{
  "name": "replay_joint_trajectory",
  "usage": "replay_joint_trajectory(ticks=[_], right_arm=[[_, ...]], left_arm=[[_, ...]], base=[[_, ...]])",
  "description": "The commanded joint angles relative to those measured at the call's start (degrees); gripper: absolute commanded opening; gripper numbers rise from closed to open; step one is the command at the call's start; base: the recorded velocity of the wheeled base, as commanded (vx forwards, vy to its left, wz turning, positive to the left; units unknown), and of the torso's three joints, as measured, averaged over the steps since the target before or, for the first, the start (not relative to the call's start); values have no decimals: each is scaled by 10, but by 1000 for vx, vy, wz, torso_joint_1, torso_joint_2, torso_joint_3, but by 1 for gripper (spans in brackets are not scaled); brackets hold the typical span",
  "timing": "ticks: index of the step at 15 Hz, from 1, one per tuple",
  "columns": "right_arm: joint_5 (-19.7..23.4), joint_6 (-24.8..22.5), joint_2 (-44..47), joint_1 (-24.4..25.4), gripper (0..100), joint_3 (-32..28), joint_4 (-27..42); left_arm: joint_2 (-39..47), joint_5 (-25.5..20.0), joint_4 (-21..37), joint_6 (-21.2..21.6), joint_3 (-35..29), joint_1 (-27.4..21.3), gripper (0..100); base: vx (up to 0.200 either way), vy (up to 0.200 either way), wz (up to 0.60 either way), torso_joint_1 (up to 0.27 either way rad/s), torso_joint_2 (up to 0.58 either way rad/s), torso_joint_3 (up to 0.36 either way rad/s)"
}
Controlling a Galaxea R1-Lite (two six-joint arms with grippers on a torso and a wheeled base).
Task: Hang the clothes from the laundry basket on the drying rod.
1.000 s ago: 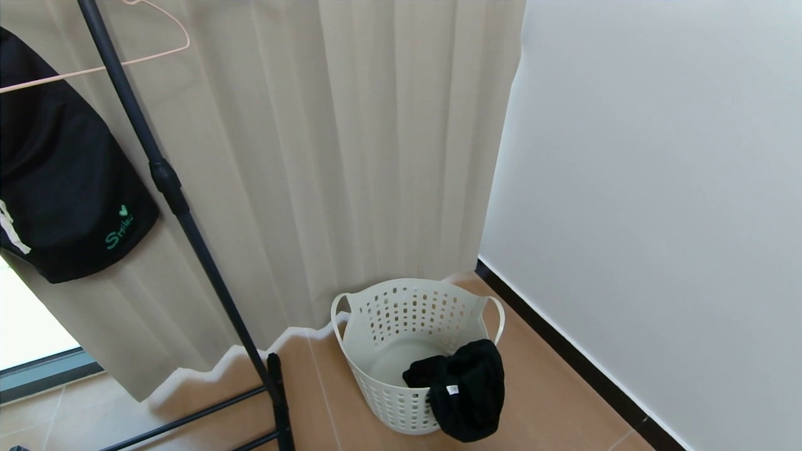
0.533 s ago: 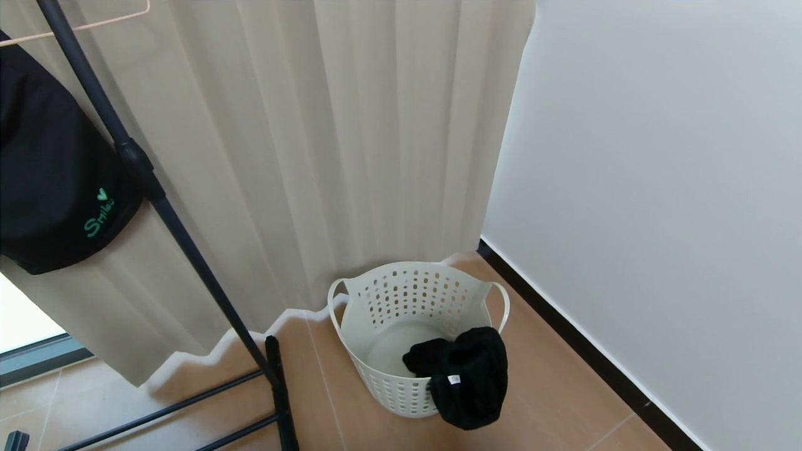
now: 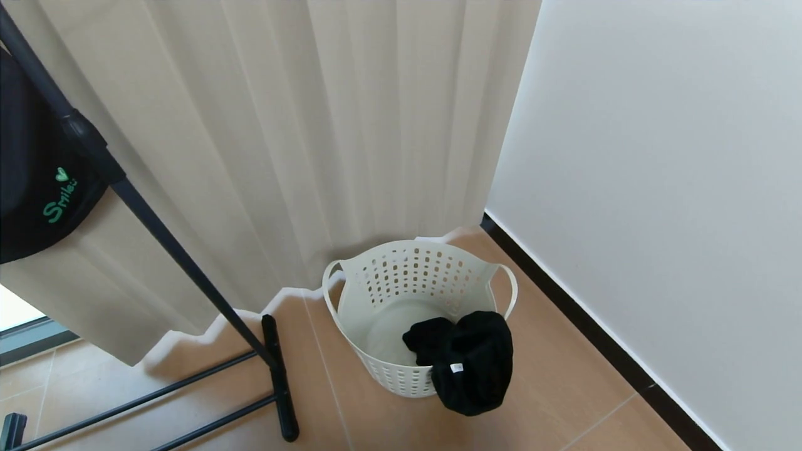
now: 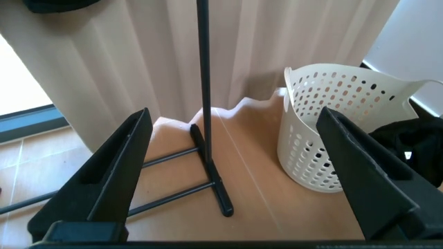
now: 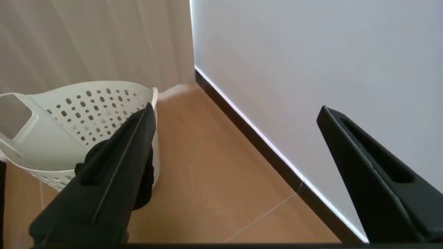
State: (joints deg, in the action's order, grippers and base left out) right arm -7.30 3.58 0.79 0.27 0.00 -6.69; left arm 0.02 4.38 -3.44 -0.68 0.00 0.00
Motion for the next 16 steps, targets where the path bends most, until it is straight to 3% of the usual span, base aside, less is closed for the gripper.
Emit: replay_joint_trajectory(ticks=[1, 16], right_arm=[[0, 0, 0, 1, 100, 0, -1], [-2, -15, 0, 0, 100, 0, 2]], left_arm=[[0, 0, 0, 0, 0, 0, 100], [0, 0, -1, 0, 0, 1, 100]], base=[[0, 0, 0, 7, 2, -193], [0, 0, 0, 2, 2, -200]])
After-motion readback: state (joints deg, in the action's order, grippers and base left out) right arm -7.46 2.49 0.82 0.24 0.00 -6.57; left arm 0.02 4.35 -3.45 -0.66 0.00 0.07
